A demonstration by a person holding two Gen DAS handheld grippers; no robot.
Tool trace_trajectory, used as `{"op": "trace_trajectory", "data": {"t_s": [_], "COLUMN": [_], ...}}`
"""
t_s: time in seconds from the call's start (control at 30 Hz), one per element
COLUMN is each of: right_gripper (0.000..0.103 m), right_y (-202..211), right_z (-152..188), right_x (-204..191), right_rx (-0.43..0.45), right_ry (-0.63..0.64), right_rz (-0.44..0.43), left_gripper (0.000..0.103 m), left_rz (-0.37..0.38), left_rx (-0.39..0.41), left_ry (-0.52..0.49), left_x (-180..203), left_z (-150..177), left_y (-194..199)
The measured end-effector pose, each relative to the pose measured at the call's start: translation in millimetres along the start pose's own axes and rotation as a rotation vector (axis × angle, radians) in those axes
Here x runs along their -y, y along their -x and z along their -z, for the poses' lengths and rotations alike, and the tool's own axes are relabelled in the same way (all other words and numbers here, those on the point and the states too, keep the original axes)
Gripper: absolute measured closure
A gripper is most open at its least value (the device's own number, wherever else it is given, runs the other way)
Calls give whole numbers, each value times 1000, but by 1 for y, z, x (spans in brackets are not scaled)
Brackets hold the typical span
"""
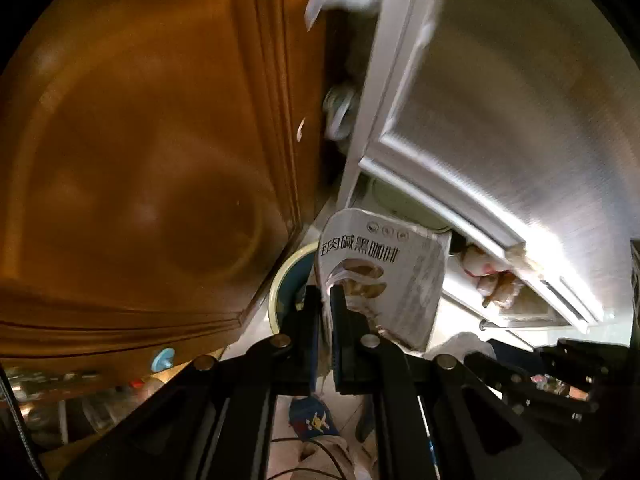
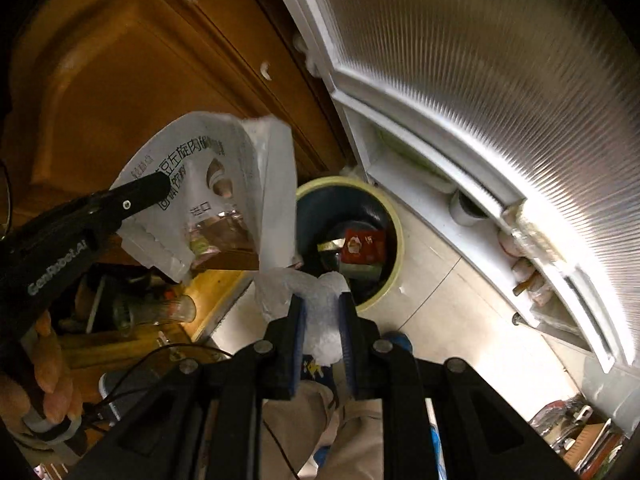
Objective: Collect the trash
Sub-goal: 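Carry the coffee packet and plastic bag down over the floor trash bin, then open the left tool dropping the packet while the right tool drops the bag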
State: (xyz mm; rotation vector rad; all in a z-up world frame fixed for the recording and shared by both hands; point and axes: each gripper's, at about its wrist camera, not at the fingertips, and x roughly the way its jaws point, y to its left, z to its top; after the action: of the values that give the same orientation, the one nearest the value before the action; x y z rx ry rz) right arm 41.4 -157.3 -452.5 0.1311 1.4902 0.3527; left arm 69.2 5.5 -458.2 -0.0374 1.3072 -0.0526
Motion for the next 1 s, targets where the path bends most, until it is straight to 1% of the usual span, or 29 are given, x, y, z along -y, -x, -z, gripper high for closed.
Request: {"op": "trace_trajectory", "data": {"t_s": [0.07,0.17,0.27,0.33,0.47,0.57,0.63,0.67,0.7,0.73,0.77,0.8,0.83,0.9,0.93,0.97,1.0], "right_gripper": [87,87,87,87,87,86,85,83,83,83,78,71,68,56,51,50,50], "right_y": [-16,-33,-45,-50,-60,-69,-73,-75,-76,-77,-79,-80,-81,-80,-79,-77,-75], "right_z": [-1,-2,-4,-5,-10,-15,-17,-19,-20,-21,-22,-23,-23,-24,-24,-24,-24], "right_x": [4,8,12,14,16,17,18,18,18,18,19,19,19,19,18,17,16], "right_rx": [-9,-16,-14,-10,-16,-27,-37,-38,-34,-32,-37,-43,-43,-35,-31,-27,-25], "right_ry": [0,-16,-27,-36,-53,-69,-87,-97,-103,-108,-116,-125,-129,-127,-124,-121,-118], "right_rz": [-1,-6,-3,-4,1,-2,-14,-13,2,17,25,30,36,44,47,51,52], "left_gripper": [100,100,100,100,100,99,93,91,85,76,71,55,39,28,26,24,19], "left_rz": [6,-7,-33,-38,-44,-45,-49,-53,-57,-60,-63,-65,-67,-69,-73,-77,-79], "left_rx": [-25,-40,-56,-73,-91,-104,-115,-118,-119,-120,-123,-128,-132,-142,-140,-139,-140], "left_ry": [20,13,2,8,-2,-16,-30,-39,-44,-49,-52,-54,-53,-50,-52,-54,-59], "left_x": [-4,-3,-2,-5,-10,-13,-12,-12,-13,-13,-15,-15,-15,-17,-17,-17,-17], "left_z": [0,-1,2,4,9,9,8,8,8,8,8,8,8,8,8,8,8], "left_y": [-18,-44,-60,-72,-87,-90,-92,-94,-93,-93,-93,-92,-92,-92,-89,-87,-85]}}
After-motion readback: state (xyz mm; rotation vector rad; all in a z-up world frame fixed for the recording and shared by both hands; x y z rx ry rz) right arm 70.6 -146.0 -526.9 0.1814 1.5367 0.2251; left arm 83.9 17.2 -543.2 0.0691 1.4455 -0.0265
